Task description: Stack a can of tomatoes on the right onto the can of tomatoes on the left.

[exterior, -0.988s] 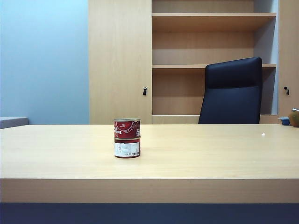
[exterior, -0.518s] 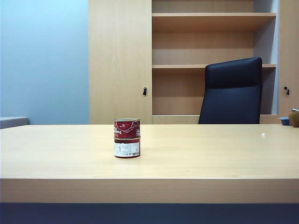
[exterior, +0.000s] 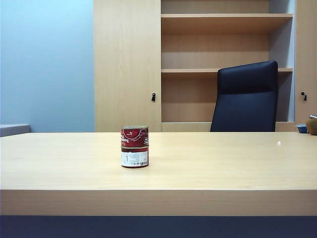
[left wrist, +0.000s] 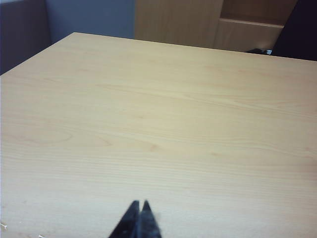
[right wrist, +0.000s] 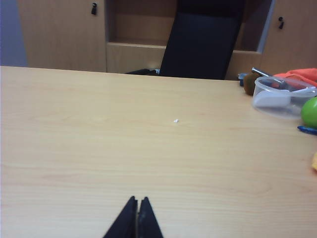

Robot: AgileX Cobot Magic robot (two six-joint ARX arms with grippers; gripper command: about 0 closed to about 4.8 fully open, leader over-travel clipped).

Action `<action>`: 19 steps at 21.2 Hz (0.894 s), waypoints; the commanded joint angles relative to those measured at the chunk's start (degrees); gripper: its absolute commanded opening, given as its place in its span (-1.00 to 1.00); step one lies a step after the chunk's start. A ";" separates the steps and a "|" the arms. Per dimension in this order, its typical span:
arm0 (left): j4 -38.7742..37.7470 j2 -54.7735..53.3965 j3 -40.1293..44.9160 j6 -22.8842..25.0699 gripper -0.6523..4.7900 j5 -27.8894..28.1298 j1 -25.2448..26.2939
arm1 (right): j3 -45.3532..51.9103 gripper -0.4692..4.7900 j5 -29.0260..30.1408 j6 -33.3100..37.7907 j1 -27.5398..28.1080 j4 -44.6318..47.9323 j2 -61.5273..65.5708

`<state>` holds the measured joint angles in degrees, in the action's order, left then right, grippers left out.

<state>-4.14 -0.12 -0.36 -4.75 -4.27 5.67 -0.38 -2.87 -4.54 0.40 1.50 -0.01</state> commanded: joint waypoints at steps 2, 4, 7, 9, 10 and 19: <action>0.31 -0.07 -0.17 0.00 -0.77 0.20 0.00 | 0.33 -0.72 0.31 0.02 0.07 -5.40 -0.13; 0.28 -0.07 -0.17 0.00 -0.77 0.20 0.00 | 0.33 -0.72 0.28 0.04 -0.09 -7.08 -0.13; 0.31 -0.07 -0.17 -0.02 -0.77 0.20 0.00 | 0.33 -0.72 0.24 0.02 -0.07 -8.57 -0.13; 0.28 -0.07 -0.17 0.00 -0.77 0.20 0.00 | 0.33 -0.72 0.26 0.02 -0.07 -8.81 -0.13; 0.28 -0.07 -0.17 -0.02 -0.77 0.20 0.00 | 0.33 -0.72 0.26 0.04 -0.07 -8.81 -0.13; 0.31 -0.07 -0.17 0.00 -0.77 0.20 0.00 | 0.33 -0.72 0.26 0.04 -0.07 -8.79 -0.13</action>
<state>-4.14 -0.12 -0.36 -4.75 -4.27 5.67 -0.38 -2.74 -4.54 0.43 -8.08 -0.01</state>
